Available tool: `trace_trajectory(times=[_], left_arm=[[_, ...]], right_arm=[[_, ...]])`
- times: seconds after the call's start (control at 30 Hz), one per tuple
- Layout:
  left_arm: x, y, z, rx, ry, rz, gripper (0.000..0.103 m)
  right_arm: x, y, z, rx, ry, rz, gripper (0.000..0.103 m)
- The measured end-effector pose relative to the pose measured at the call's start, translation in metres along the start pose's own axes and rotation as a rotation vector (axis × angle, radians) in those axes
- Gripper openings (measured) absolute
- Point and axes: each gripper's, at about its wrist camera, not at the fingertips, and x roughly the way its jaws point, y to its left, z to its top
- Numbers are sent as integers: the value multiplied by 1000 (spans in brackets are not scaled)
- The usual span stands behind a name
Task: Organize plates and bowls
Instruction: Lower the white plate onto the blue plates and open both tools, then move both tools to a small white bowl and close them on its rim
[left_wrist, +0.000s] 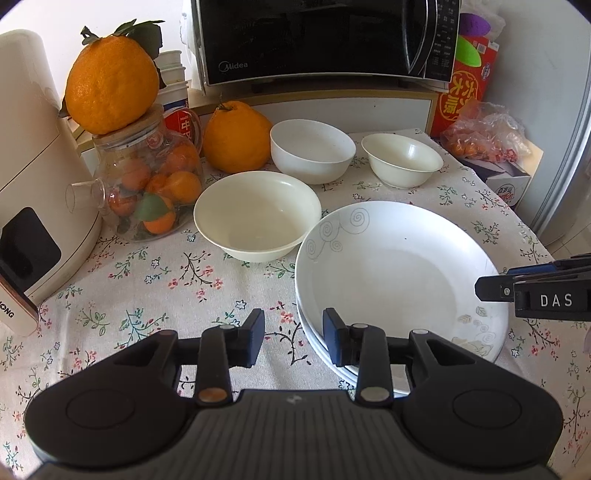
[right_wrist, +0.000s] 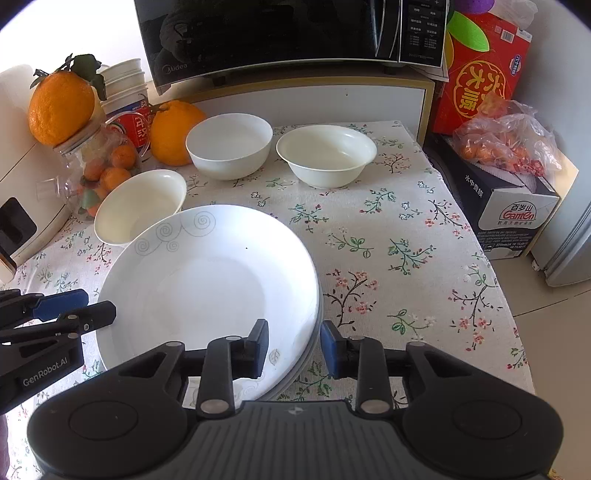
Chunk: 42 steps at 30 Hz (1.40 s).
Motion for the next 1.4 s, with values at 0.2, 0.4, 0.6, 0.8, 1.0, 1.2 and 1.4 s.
trace_trajectory(times=[0.2,0.4,0.6,0.8,1.0,1.2,1.4], left_arm=[[-3,11,7,-50,-15,-2,50],[-8,16,20,-68,-9,-25,76],[-7,27,46,-113,-2,-26,88],[7,33,81,-120,-34,5,93],[41,38,118,-158,-74,-26,91],[88,33,142,-131,-81,-55,59],[121,32,148,-150,-40,-73,34]], right_arm=[[-3,-7,4,51,-7,30,42],[-7,-18,10,184,14,94,65],[-8,-24,30,296,47,159,72],[1,-24,63,332,2,196,76],[35,-34,98,429,-31,293,76],[82,-43,114,551,-46,451,70],[124,-37,121,584,-20,501,46]])
